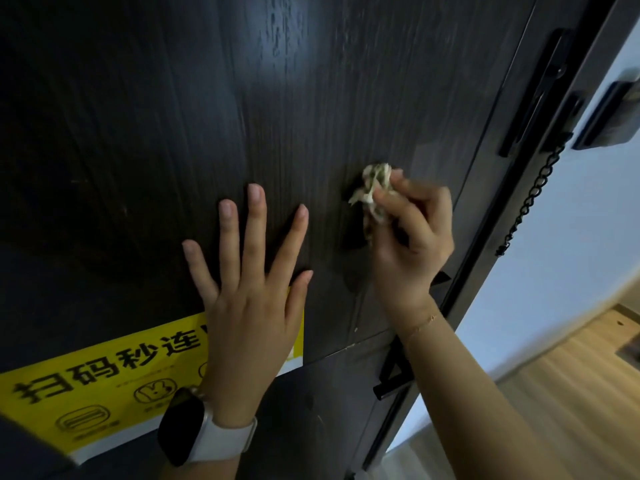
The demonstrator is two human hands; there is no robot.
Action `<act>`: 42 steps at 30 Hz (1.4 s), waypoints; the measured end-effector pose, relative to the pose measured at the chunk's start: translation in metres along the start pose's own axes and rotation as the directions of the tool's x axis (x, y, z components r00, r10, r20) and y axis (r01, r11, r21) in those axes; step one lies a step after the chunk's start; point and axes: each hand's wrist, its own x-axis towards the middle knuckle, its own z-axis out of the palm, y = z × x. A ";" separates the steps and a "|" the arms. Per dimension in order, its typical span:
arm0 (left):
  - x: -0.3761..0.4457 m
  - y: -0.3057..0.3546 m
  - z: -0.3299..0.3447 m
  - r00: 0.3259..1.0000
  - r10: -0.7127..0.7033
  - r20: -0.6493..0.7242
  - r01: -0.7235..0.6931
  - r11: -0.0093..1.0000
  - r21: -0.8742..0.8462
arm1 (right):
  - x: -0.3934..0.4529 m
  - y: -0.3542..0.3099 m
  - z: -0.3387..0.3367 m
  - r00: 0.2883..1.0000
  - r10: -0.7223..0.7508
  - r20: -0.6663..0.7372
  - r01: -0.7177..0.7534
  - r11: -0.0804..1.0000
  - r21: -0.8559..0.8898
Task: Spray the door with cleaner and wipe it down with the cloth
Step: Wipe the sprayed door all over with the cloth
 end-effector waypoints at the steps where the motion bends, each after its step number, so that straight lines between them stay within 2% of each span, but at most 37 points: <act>1: -0.001 -0.001 0.000 1.000 0.015 -0.006 -0.015 1.000 -0.019 | -0.013 0.001 -0.001 1.000 0.004 -0.002 -0.004 1.000 -0.005; 3: -0.005 -0.003 0.001 1.000 0.019 -0.019 -0.020 0.998 -0.067 | -0.060 0.004 -0.010 0.998 0.016 0.056 -0.014 1.000 -0.025; 6: -0.021 0.001 0.003 0.999 -0.030 -0.015 0.027 0.991 -0.135 | -0.132 0.009 -0.031 0.964 0.111 0.243 -0.100 0.993 -0.058; 9: -0.054 0.014 0.014 0.999 -0.040 0.026 0.042 0.992 -0.118 | -0.145 0.019 -0.043 0.933 0.150 0.327 -0.121 0.987 -0.108; 10: -0.066 0.016 0.020 0.999 -0.039 0.038 0.043 0.994 -0.102 | -0.141 0.023 -0.045 0.936 0.174 0.306 -0.142 0.982 -0.124; 12: -0.081 0.013 0.034 0.998 -0.038 0.055 0.040 0.998 -0.042 | -0.129 0.033 -0.049 0.942 0.288 0.172 -0.262 0.952 -0.159; 14: -0.088 0.004 0.045 0.998 -0.019 0.057 0.015 0.997 0.069 | -0.129 0.038 -0.048 0.905 0.424 0.012 -0.418 0.896 -0.150; 16: -0.090 -0.001 0.051 0.999 -0.006 0.054 -0.001 0.991 0.131 | -0.147 0.027 -0.040 0.864 0.502 -0.031 -0.502 0.857 -0.111; 18: -0.090 -0.001 0.052 0.999 -0.003 0.050 -0.004 0.991 0.137 | -0.174 0.002 -0.029 0.871 0.485 0.081 -0.479 0.874 -0.083; 20: -0.091 -0.001 0.052 0.998 -0.001 0.055 -0.006 0.991 0.136 | -0.195 -0.018 -0.026 0.888 0.393 0.237 -0.396 0.918 -0.039; 22: -0.091 -0.001 0.052 0.998 0.001 0.064 -0.009 0.992 0.127 | -0.197 -0.011 -0.032 0.894 0.279 0.351 -0.299 0.954 0.003; 24: -0.091 -0.001 0.053 0.998 -0.002 0.070 -0.007 0.991 0.134 | -0.188 0.009 -0.046 0.880 0.273 0.388 -0.280 0.959 -0.038; 26: -0.092 -0.001 0.053 0.998 -0.001 0.069 -0.009 0.989 0.151 | -0.179 0.032 -0.060 0.861 0.441 0.253 -0.418 0.897 -0.140; 28: -0.093 -0.001 0.054 0.998 0.004 0.066 -0.015 0.986 0.165 | -0.171 0.047 -0.064 0.791 0.609 0.061 -0.591 0.786 -0.181; 30: -0.093 -0.001 0.055 0.998 0.005 0.067 -0.016 0.986 0.164 | -0.172 0.044 -0.058 0.746 0.666 -0.013 -0.659 0.734 -0.164; 32: -0.093 -0.001 0.055 0.998 0.002 0.068 -0.013 0.987 0.162 | -0.184 0.024 -0.048 0.758 0.651 0.049 -0.637 0.754 -0.163; 34: -0.093 -0.001 0.055 0.998 0.005 0.070 -0.016 0.986 0.165 | -0.202 -0.005 -0.040 0.781 0.588 0.211 -0.561 0.809 -0.176; 38: -0.093 -0.002 0.053 0.996 0.015 0.087 -0.029 0.988 0.154 | -0.214 -0.013 -0.043 0.796 0.349 0.495 -0.352 0.931 -0.091; 40: -0.093 -0.002 0.053 0.996 0.015 0.088 -0.029 0.988 0.153 | -0.208 0.011 -0.056 0.800 0.324 0.505 -0.300 0.945 -0.131; 42: -0.092 -0.002 0.053 0.996 0.009 0.089 -0.023 0.988 0.153 | -0.200 0.037 -0.072 0.791 0.494 0.360 -0.434 0.869 -0.238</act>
